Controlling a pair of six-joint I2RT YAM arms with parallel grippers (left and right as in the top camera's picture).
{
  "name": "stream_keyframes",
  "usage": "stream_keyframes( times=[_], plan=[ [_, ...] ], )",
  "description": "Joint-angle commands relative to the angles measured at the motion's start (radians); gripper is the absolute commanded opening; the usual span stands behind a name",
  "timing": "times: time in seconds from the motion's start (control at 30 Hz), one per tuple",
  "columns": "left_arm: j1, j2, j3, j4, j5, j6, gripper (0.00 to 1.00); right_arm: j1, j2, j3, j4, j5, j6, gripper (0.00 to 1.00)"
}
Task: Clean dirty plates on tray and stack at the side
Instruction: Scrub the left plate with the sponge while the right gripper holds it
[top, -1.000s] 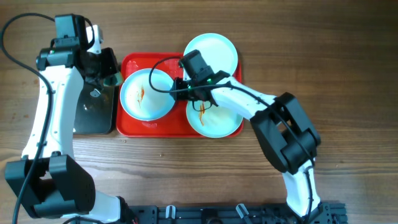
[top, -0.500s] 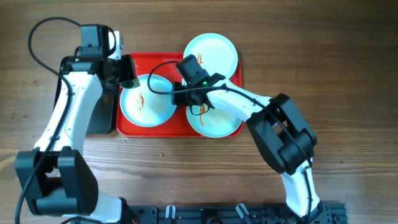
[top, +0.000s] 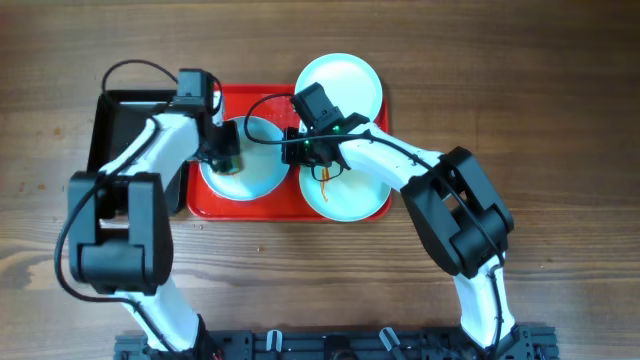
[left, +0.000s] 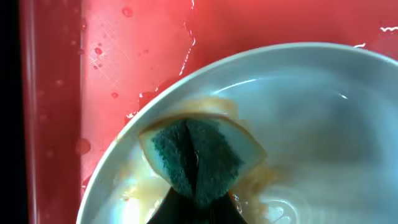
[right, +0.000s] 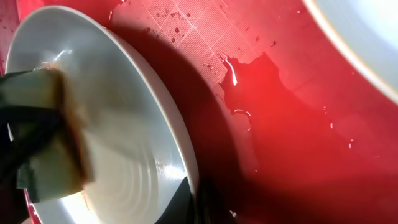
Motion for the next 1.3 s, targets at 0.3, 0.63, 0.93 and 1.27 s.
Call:
stream_keyframes(
  times=[0.3,0.63,0.93,1.27],
  plan=[
    [-0.133,0.113,-0.010,-0.046,0.359,0.027,0.04,-0.001,0.019,0.010,0.003,-0.013,-0.001,0.05],
    [-0.061,0.113,-0.010,-0.221,-0.381,-0.316,0.04,-0.001,0.019,0.010,0.009,-0.014,0.000,0.05],
    [-0.057,0.113,-0.010,-0.019,-0.484,-0.323,0.04,-0.002,0.019,0.010,0.010,-0.016,-0.001,0.05],
    [-0.072,0.113,-0.010,-0.239,-0.511,-0.381,0.04,-0.005,0.019,0.010,0.022,-0.016,0.000,0.05]
  ],
)
